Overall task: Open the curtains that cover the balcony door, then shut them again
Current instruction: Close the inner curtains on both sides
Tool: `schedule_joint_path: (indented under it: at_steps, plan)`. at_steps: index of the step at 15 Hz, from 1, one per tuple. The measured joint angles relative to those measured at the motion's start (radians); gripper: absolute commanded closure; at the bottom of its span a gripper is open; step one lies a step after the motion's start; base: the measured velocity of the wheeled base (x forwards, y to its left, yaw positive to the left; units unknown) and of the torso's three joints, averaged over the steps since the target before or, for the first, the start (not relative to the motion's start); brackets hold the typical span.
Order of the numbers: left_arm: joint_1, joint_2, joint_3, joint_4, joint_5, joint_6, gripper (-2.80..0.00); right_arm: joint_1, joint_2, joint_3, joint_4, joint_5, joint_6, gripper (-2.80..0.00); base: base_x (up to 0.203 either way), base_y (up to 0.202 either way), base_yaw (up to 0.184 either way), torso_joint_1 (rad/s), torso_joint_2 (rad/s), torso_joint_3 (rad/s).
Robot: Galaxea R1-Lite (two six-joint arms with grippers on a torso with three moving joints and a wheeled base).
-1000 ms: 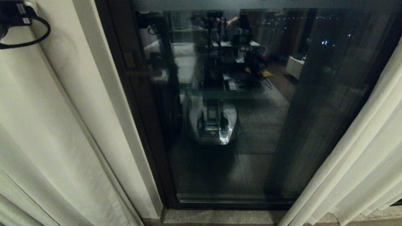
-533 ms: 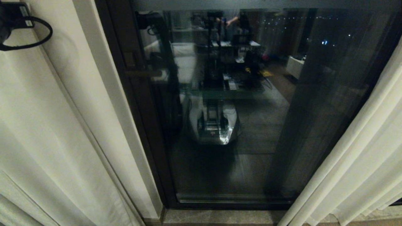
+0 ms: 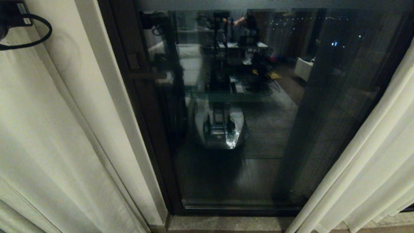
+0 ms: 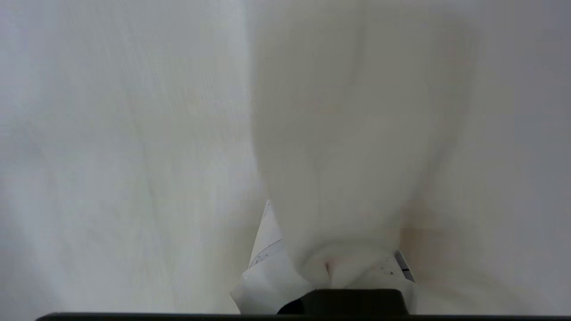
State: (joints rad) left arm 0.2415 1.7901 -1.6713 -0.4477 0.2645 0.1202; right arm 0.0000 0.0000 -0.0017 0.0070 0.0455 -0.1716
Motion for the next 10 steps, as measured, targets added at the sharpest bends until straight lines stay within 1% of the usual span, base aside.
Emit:
schedule_joint_path:
  at_steps: [5, 10]
  plan:
    - [-0.031, -0.053, 0.053, 0.001, -0.006, -0.001, 0.0, 0.0, 0.0, 0.0, 0.0, 0.0, 0.0, 0.0, 0.0, 0.0, 0.0, 0.0, 0.0, 0.0]
    - [-0.099, -0.131, 0.122, 0.009, -0.007, -0.001, 0.0, 0.0, 0.0, 0.0, 0.001, 0.0, 0.0, 0.0, 0.0, 0.0, 0.0, 0.0, 0.0, 0.0]
